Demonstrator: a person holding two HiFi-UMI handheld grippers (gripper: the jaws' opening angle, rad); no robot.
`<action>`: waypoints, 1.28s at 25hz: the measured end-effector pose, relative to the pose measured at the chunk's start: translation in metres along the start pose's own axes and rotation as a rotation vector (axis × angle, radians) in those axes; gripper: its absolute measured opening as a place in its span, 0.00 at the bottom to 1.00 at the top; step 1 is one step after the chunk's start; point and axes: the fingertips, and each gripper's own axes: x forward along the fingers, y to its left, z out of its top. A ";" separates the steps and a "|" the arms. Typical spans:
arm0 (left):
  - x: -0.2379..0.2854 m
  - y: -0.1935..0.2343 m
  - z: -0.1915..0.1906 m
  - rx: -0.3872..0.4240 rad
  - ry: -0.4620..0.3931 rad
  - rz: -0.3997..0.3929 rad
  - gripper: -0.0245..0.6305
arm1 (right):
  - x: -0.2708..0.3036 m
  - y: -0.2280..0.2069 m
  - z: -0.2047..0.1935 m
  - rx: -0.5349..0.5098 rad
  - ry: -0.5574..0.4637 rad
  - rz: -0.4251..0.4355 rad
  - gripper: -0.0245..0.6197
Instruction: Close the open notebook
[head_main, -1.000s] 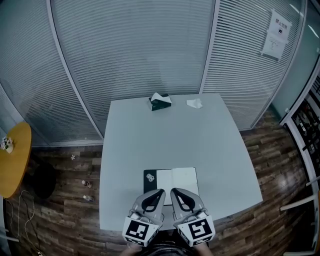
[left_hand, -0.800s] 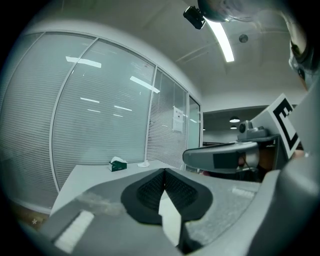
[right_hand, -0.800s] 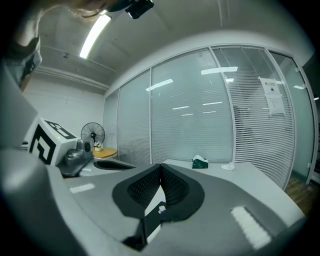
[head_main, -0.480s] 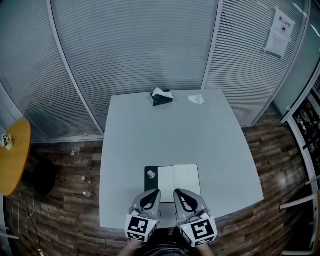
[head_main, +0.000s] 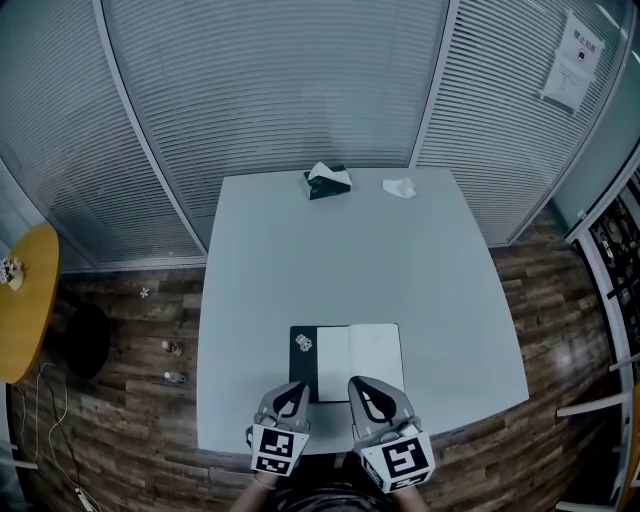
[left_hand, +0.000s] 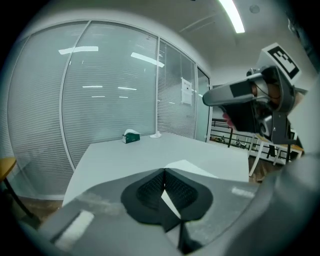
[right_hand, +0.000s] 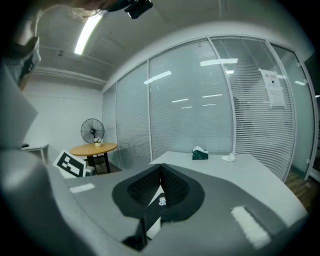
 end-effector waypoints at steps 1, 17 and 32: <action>0.002 0.001 -0.006 -0.003 0.017 0.000 0.04 | 0.001 -0.001 -0.001 0.000 0.006 0.001 0.04; 0.038 0.017 -0.093 -0.160 0.244 0.018 0.19 | 0.007 -0.011 -0.021 0.014 0.070 0.002 0.04; 0.064 0.028 -0.145 -0.386 0.413 0.019 0.30 | 0.016 -0.022 -0.026 0.026 0.087 -0.016 0.04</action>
